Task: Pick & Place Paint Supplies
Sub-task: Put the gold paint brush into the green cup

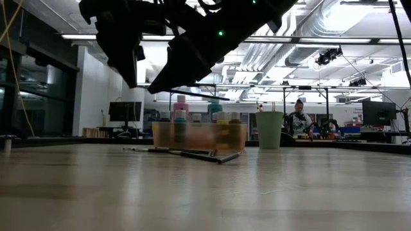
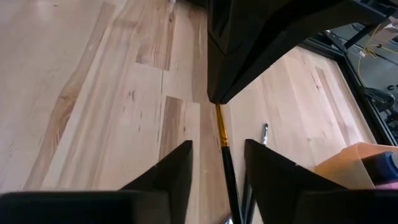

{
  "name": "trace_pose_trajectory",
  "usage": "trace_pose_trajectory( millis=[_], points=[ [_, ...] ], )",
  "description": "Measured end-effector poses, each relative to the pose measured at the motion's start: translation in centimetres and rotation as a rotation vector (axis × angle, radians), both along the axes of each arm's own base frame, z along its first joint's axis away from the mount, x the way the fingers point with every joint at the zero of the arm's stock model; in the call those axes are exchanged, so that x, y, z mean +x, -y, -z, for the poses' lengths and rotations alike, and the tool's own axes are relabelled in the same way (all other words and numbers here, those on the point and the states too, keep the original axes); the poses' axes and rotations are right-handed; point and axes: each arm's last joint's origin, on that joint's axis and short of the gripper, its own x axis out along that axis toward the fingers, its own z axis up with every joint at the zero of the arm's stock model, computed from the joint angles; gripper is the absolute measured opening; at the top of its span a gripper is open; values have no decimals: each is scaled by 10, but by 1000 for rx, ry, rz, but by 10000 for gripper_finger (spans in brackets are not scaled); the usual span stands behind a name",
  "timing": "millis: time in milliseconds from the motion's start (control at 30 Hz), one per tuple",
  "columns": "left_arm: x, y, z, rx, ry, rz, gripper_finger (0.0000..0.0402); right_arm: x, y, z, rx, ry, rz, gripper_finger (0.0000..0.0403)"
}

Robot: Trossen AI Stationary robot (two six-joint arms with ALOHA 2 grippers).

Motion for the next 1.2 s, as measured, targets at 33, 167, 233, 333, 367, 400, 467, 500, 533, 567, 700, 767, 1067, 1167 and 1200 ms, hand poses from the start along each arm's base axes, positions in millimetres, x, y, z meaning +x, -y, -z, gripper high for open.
trace_pose_trajectory(
  millis=[33,167,233,333,367,400,467,500,533,567,700,767,1067,1167,1200],
  points=[
    [0,0,0,0,2,0,0,0,0,0,2,1,1,130],
    [1,0,-1,-2,13,0,0,0,1,0,5,1,6,88],
    [2,0,-1,-9,26,2,0,0,2,0,5,0,8,69],
    [3,1,-2,-22,37,7,0,0,2,0,5,-2,8,48],
    [4,1,-2,-22,39,7,0,0,2,0,5,-2,9,42],
    [4,1,-2,-22,39,7,0,0,2,0,5,-2,8,36],
    [4,1,-2,-21,39,7,0,0,2,0,8,-3,5,24],
    [4,1,-2,-20,40,7,0,0,2,1,11,-5,4,18],
    [4,1,-2,-20,40,7,0,0,2,1,11,-5,2,12],
    [4,1,-2,-20,40,6,0,0,2,1,13,-5,1,11],
    [4,0,-2,-10,46,-13,1,-1,-1,-1,39,-1,18,9],
    [4,0,-2,-1,52,-17,6,-3,-1,-3,63,-1,39,8],
    [-4,-6,-11,148,66,-82,90,-23,15,-16,142,-108,228,6],
    [-7,-7,-16,167,94,-110,113,-34,28,-21,149,-107,311,5],
    [-8,-7,-17,172,98,-117,118,-37,34,-23,157,-91,337,5]
  ],
)
